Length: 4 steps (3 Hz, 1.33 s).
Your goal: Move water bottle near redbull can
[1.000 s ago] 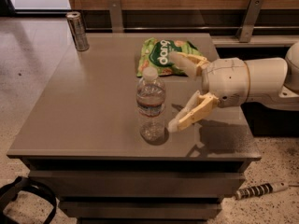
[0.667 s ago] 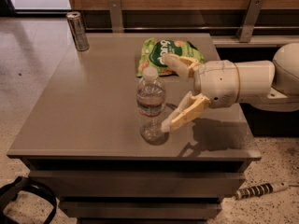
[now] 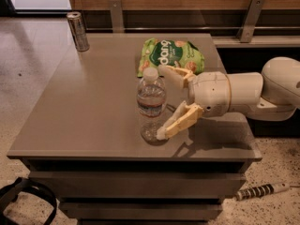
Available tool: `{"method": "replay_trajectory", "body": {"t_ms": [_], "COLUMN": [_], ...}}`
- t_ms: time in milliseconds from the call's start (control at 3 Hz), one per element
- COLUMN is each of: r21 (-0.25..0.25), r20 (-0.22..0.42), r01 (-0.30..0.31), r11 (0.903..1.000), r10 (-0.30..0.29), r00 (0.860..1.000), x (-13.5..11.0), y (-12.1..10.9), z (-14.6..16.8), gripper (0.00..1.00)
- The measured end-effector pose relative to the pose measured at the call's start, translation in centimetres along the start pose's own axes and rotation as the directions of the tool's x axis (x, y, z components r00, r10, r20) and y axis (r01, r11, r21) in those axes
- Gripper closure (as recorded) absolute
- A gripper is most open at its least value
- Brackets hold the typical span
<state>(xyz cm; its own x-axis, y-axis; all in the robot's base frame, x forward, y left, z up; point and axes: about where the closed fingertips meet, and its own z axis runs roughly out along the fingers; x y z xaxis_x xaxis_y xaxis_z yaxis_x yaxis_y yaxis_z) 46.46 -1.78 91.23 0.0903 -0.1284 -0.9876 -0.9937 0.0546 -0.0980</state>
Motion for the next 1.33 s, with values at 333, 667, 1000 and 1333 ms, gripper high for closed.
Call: {"method": "replay_trajectory", "body": {"t_ms": [333, 667, 1000, 1333], "r21": [-0.001, -0.004, -0.008, -0.013], "r20": [-0.026, -0.029, -0.029, -0.03], "r01": [-0.029, -0.031, -0.029, -0.027], "r11": [0.9996, 0.9995, 0.9995, 0.9996], "r10": [0.029, 0.031, 0.029, 0.026], "r00": [0.999, 0.999, 0.999, 0.999], "x": [1.49, 1.56, 1.45, 1.32], "y": [0.36, 0.48, 0.56, 0.65], "z": [-0.04, 0.14, 0.34, 0.56], "gripper": [0.17, 0.41, 0.64, 0.88]}}
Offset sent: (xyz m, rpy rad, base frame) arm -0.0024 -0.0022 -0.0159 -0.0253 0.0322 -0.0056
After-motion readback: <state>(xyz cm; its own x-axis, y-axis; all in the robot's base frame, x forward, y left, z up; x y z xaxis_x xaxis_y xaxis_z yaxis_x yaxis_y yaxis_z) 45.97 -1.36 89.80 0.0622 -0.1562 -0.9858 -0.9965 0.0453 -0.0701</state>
